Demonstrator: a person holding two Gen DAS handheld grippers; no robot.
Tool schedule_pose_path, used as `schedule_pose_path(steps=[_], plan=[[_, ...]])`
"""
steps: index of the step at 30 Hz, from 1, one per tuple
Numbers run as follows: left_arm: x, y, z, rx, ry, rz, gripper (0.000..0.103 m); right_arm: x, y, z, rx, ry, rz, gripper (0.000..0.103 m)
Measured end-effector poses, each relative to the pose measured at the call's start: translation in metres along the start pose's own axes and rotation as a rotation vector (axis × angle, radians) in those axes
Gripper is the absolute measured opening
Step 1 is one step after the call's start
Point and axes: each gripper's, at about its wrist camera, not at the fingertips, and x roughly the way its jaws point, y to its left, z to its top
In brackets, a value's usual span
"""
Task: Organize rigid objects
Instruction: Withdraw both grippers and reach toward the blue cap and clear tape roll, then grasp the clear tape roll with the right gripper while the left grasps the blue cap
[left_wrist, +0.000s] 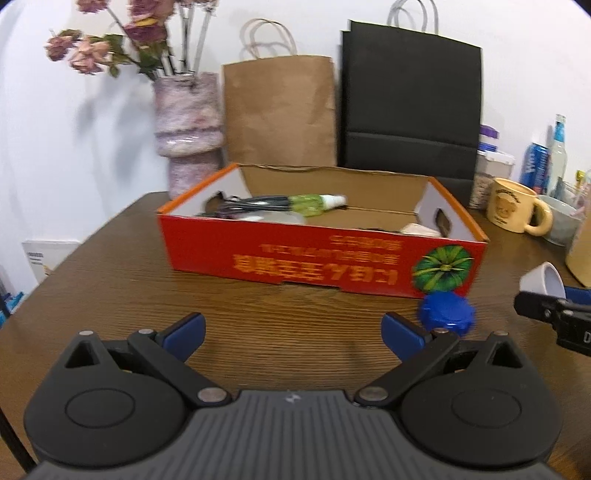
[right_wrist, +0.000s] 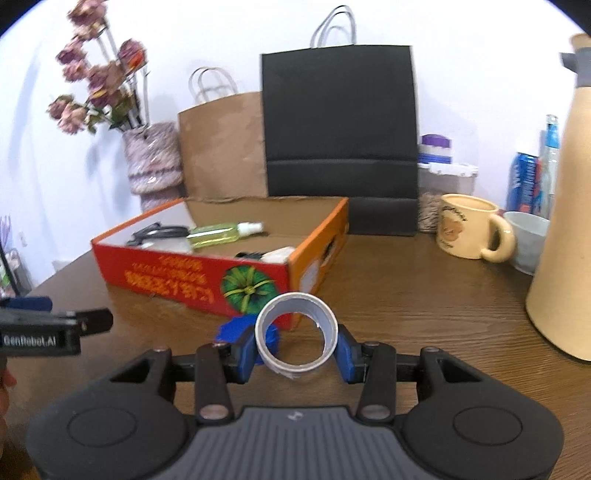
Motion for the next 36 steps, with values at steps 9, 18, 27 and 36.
schedule_pose_path(steps=[9,18,27,36], plan=[[0.023,-0.061,0.007,0.01,0.045,-0.042,0.103,-0.007,-0.042,0.003,0.019,-0.021,-0.058,0.043],[0.048,-0.113,0.007,0.037,0.075,0.004,0.103,-0.011,-0.083,0.005,0.037,-0.023,-0.094,0.043],[0.069,-0.127,0.006,0.044,0.13,0.071,0.103,-0.006,-0.095,0.002,0.053,-0.017,-0.116,0.042],[0.076,-0.121,0.005,0.013,0.147,0.039,0.097,0.0,-0.099,-0.002,0.08,0.0,-0.129,0.042]])
